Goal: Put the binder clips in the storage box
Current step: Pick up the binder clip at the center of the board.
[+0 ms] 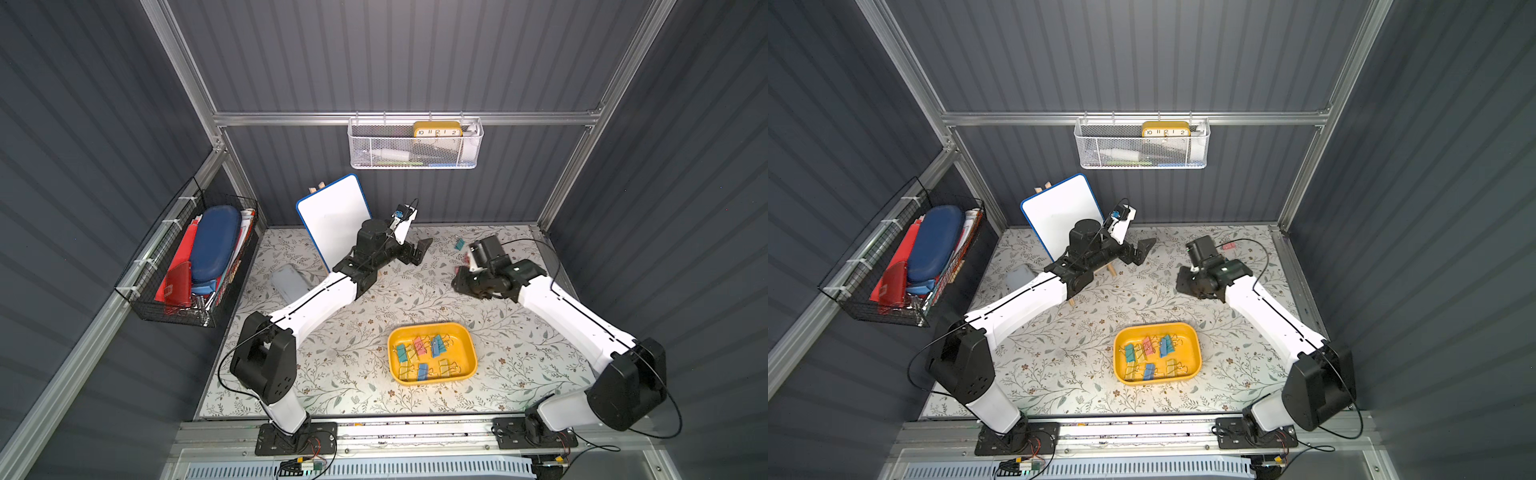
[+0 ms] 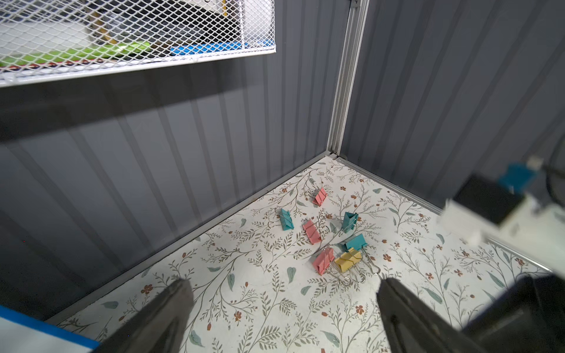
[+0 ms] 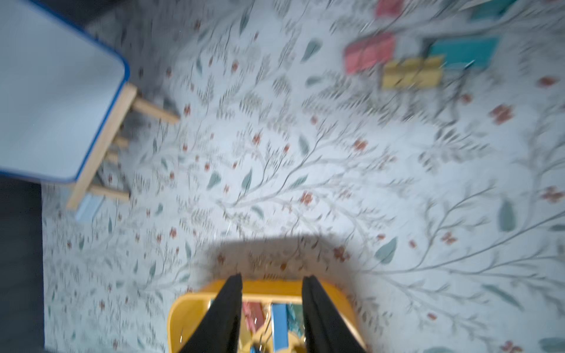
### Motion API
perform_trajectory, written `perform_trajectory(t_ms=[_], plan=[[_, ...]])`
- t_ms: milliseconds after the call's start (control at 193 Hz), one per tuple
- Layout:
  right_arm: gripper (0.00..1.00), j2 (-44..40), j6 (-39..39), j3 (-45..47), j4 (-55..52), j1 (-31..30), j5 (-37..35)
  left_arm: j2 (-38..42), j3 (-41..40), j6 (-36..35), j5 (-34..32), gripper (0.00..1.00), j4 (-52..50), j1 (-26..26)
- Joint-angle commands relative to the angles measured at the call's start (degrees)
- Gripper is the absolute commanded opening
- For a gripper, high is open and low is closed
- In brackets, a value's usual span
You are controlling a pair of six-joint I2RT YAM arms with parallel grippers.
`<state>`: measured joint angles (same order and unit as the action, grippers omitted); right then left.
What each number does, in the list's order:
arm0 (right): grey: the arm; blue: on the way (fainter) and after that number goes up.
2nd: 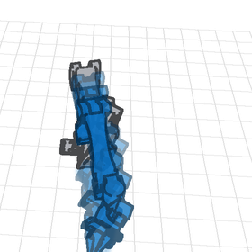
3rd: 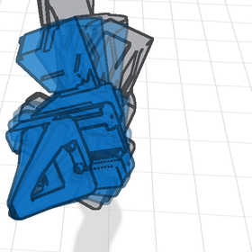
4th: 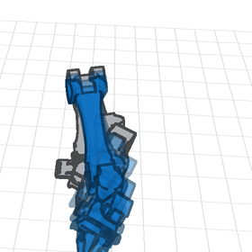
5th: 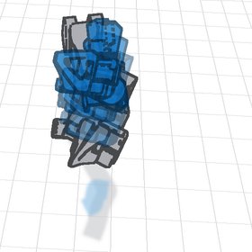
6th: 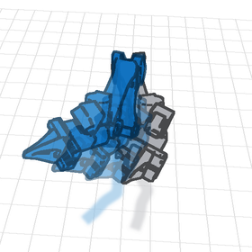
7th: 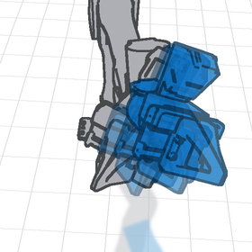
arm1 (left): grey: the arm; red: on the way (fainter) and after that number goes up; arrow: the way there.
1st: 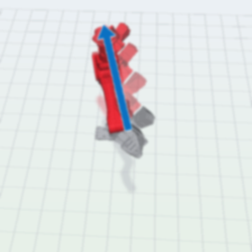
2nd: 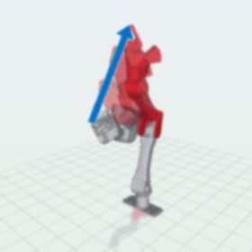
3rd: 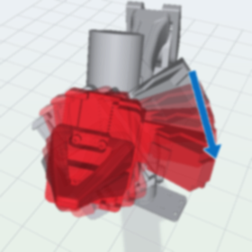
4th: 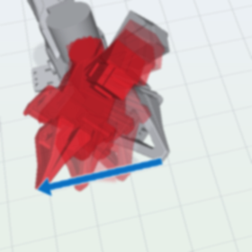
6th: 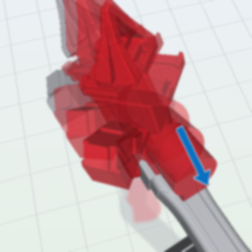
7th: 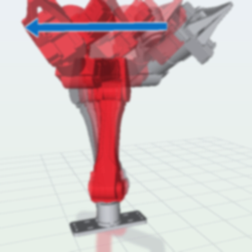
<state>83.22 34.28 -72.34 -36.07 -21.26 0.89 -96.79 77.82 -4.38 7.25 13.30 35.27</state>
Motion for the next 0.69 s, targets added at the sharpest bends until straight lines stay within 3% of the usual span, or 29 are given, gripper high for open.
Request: perform_trajectory(t_ms=[0,238,512,688], plan=[[0.4,3.1,6.4,-1.6,5.4,4.1,-5.3,2.3,-0.6,0.2,0.0,0.99,1.5,0.1],[0.43,16.6,24.1,-10.2,3.2,8.0,-9.7,1.5,-0.1,-0.3,0.1,0.99,1.9,0.1],[0.51,32.4,28.2,-23.6,-1.9,9.4,-4.0,1.9,-0.1,-0.5,-0.6,0.99,1.5,0.0],[0.52,38.4,28.2,-27.7,-3.5,9.6,-3.8,1.9,-0.1,-0.6,-0.7,0.99,1.3,0.1]])
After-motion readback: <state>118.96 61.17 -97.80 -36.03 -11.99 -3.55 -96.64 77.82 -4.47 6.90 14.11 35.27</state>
